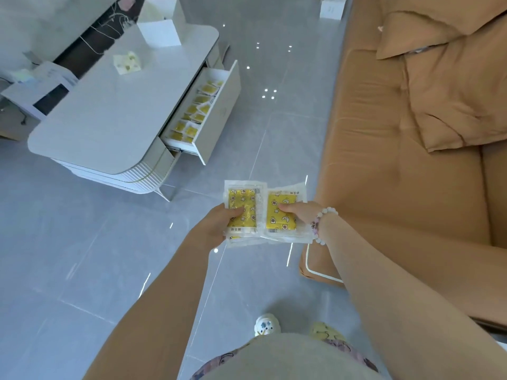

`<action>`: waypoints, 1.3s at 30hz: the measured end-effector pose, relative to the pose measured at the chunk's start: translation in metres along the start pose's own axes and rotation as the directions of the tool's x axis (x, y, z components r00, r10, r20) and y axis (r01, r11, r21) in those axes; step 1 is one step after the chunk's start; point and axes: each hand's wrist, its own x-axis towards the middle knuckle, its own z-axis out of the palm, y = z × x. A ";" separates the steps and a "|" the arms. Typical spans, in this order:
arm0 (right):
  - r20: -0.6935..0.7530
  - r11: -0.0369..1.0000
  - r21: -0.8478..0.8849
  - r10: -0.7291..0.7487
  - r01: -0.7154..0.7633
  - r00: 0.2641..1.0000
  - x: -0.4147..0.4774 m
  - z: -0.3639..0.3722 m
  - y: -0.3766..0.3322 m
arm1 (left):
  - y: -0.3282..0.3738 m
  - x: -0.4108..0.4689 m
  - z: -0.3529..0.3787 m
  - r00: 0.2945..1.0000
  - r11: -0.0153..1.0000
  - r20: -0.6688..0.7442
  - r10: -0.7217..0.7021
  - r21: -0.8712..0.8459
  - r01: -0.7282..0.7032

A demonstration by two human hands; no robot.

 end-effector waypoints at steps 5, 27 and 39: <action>0.003 1.000 -0.017 0.026 -0.026 1.000 0.025 0.003 -0.029 | 0.017 0.020 -0.017 1.000 0.998 -0.016 -0.027 -0.057 0.026; 0.109 0.996 0.083 0.014 -0.023 0.994 0.242 -0.091 -0.210 | 0.197 0.195 -0.039 0.995 0.974 -0.089 -0.042 -0.223 0.021; 0.177 1.000 -0.012 -0.007 0.009 0.984 0.284 -0.067 -0.344 | 0.257 0.277 -0.104 0.929 0.943 -0.322 -0.181 -0.326 0.070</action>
